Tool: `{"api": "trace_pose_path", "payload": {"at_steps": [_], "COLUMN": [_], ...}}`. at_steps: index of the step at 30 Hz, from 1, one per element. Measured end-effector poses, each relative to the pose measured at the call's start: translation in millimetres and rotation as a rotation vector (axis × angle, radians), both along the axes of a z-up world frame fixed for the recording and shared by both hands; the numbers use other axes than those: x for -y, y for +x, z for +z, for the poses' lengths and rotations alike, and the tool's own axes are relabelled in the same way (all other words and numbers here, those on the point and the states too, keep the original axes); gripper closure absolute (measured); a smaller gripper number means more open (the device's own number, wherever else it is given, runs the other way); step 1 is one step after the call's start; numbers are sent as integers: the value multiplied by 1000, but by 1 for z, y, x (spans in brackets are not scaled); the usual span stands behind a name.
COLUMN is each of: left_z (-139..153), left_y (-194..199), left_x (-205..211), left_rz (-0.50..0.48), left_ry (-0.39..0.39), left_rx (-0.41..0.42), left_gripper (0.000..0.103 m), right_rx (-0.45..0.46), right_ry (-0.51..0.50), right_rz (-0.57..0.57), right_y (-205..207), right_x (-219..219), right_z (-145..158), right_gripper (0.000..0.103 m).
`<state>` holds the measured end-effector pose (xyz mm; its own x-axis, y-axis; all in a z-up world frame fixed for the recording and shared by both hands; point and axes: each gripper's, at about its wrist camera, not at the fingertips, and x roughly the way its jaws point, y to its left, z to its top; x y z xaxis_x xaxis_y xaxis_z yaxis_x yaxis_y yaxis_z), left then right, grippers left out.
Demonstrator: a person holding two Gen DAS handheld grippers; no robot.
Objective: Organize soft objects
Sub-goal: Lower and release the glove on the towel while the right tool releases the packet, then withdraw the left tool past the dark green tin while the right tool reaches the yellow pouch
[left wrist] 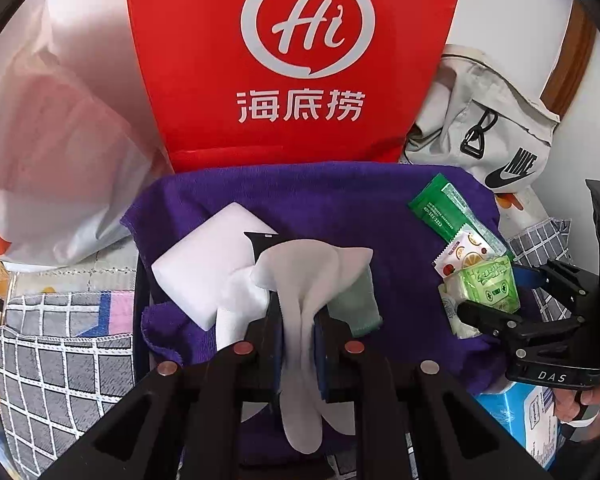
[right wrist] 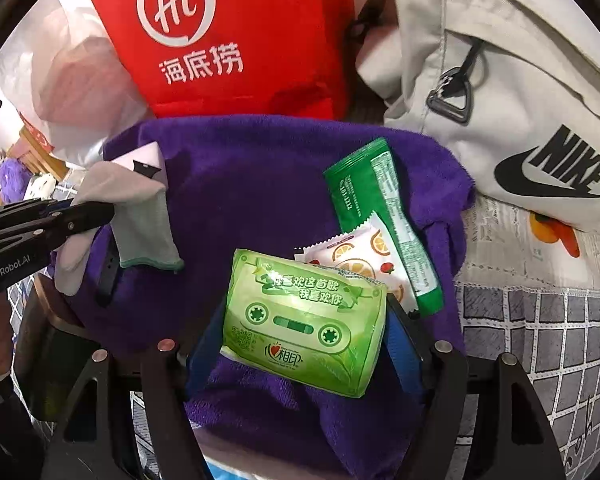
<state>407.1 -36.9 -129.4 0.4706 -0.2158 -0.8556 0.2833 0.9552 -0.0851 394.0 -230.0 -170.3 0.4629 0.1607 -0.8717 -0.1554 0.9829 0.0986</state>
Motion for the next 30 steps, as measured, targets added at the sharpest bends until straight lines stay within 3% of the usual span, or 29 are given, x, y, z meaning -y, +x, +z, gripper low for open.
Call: {"api": "trace_pose_path", "payload": {"at_steps": [2, 4, 6, 9, 21, 25, 30], "left_z": [0, 0, 1, 2, 22, 40, 54], "left_y": [1, 0, -3, -5, -22, -39, -69], "left_x": [-2, -2, 0, 3, -12, -15, -27], "left_rz": [14, 8, -3, 1, 42, 37, 48], "left_ry": [-3, -8, 2, 19, 7, 26, -5], "left_rx": [-3, 2, 10, 26, 51, 102, 118], "left_gripper": [80, 59, 45, 39, 39, 39, 39], "right_rx": [2, 0, 10, 39, 167, 186, 168], "right_ry": [0, 13, 15, 2, -14, 32, 53], "right_rz": [-16, -26, -38, -52, -76, -67, -23], "right_y": [2, 3, 4, 2, -21, -45, -95], "right_x": [1, 3, 6, 10, 6, -5, -30], "right_z": [0, 0, 1, 7, 50, 63, 67], "right_gripper": [26, 22, 16, 12, 12, 12, 12]}}
